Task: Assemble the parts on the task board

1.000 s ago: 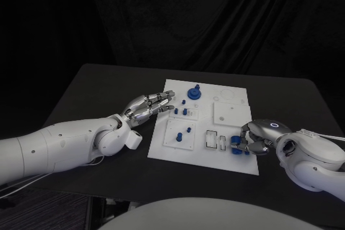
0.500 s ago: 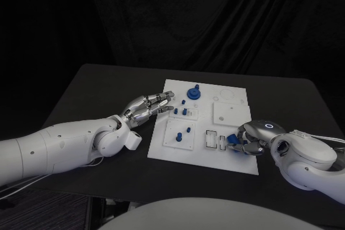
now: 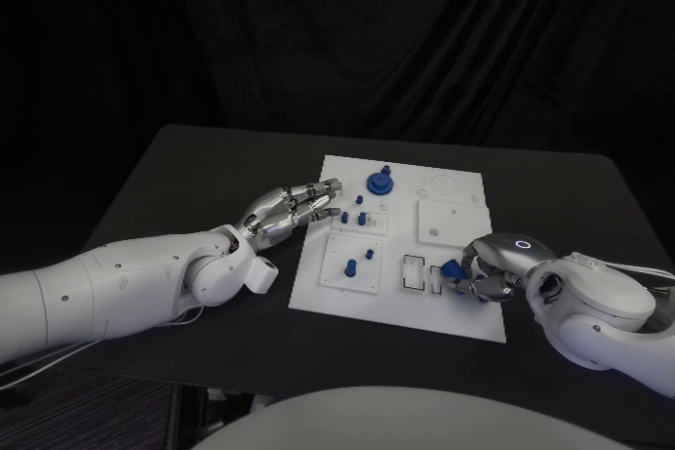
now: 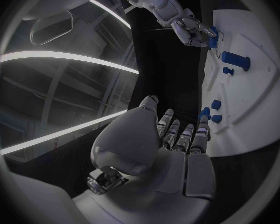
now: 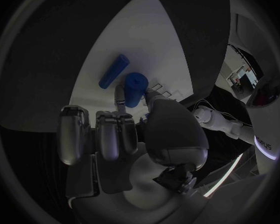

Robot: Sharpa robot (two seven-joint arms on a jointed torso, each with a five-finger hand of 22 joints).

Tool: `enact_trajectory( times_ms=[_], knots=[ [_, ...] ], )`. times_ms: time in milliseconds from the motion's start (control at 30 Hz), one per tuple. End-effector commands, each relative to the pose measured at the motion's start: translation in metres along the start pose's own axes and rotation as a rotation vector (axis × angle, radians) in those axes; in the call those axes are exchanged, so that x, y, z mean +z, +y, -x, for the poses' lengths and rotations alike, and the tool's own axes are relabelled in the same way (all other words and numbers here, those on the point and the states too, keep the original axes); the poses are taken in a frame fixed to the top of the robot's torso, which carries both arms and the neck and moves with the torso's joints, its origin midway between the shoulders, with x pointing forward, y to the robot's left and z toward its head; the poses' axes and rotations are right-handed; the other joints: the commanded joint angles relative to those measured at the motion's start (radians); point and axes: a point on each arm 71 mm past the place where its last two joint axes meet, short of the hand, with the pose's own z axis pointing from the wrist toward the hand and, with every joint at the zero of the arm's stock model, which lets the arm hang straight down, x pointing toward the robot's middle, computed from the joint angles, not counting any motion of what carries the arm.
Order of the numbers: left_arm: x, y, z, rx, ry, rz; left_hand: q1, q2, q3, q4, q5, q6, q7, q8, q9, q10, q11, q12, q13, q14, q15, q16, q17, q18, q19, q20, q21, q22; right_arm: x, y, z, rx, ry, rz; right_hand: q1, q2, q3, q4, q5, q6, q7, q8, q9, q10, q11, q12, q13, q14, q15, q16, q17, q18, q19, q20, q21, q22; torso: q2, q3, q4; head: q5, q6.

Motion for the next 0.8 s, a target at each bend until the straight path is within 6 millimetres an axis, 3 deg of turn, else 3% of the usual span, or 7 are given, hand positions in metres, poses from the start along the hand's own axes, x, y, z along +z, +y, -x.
enact_trajectory(
  times_ms=[33, 233, 600, 800],
  knots=[
    [0.0, 0.0, -0.001, -0.013, 0.011, -0.01, 0.001, 0.012, 0.004, 0.001, 0.0, 0.0, 0.004, 0.001, 0.0, -0.001, 0.007, 0.001, 0.0, -0.003, 0.004, 0.006, 0.0, -0.016, 0.003, 0.001, -0.001, 0.001, -0.001, 0.0, -0.005, 0.037, 0.017, 0.005, 0.037, 0.011, 0.025, -0.041, 0.002, 0.022, -0.008, -0.016, -0.01, 0.104, 0.005, 0.003, 0.263, 0.102, 0.001, 0.003, 0.263, -0.003, 0.051, 0.007, 0.006, 0.226, 0.0, -0.0005, 0.0009, 0.0, 0.0],
    [0.0, 0.0, -0.002, -0.015, 0.013, -0.009, 0.001, 0.012, 0.004, 0.001, 0.0, 0.001, 0.004, 0.001, 0.0, -0.001, 0.007, 0.001, 0.0, -0.003, 0.004, 0.006, 0.0, -0.017, 0.002, 0.001, -0.001, -0.001, 0.0, 0.0, -0.008, 0.038, 0.054, -0.012, 0.043, 0.003, 0.028, -0.07, 0.001, 0.019, 0.0, -0.059, -0.033, 0.104, 0.011, 0.003, 0.263, 0.102, 0.005, 0.003, 0.263, -0.004, 0.051, 0.009, 0.007, 0.226, 0.0, -0.0005, 0.0007, 0.0, 0.0],
    [-0.001, 0.001, -0.002, -0.017, 0.013, -0.007, 0.0, 0.012, 0.004, 0.001, -0.001, 0.001, 0.005, 0.001, 0.0, -0.001, 0.008, 0.002, 0.0, -0.003, 0.005, 0.006, 0.0, -0.017, 0.003, 0.001, -0.001, -0.001, -0.003, -0.006, -0.009, 0.253, 0.071, -0.048, 0.06, 0.012, 0.04, -0.101, 0.002, 0.048, -0.007, -0.065, -0.034, 0.104, 0.007, 0.003, 0.263, 0.102, 0.004, 0.003, 0.263, -0.007, 0.059, 0.01, 0.023, 0.232, 0.001, 0.0002, -0.0001, 0.005, 0.0],
    [-0.001, 0.001, -0.002, -0.017, 0.013, -0.01, 0.0, 0.012, 0.004, 0.001, -0.002, 0.004, 0.005, 0.002, 0.0, 0.0, 0.009, 0.003, 0.001, -0.002, 0.005, 0.006, 0.0, -0.017, 0.003, 0.001, 0.0, 0.001, -0.008, -0.012, -0.002, 0.406, 0.054, -0.086, 0.041, 0.025, 0.04, -0.099, 0.001, 0.061, -0.01, -0.067, -0.031, 0.104, 0.004, 0.003, 0.263, 0.102, 0.0, 0.003, 0.263, -0.003, 0.051, 0.007, 0.006, 0.226, 0.002, 0.0003, 0.0023, -0.001, 0.0]
  ],
)
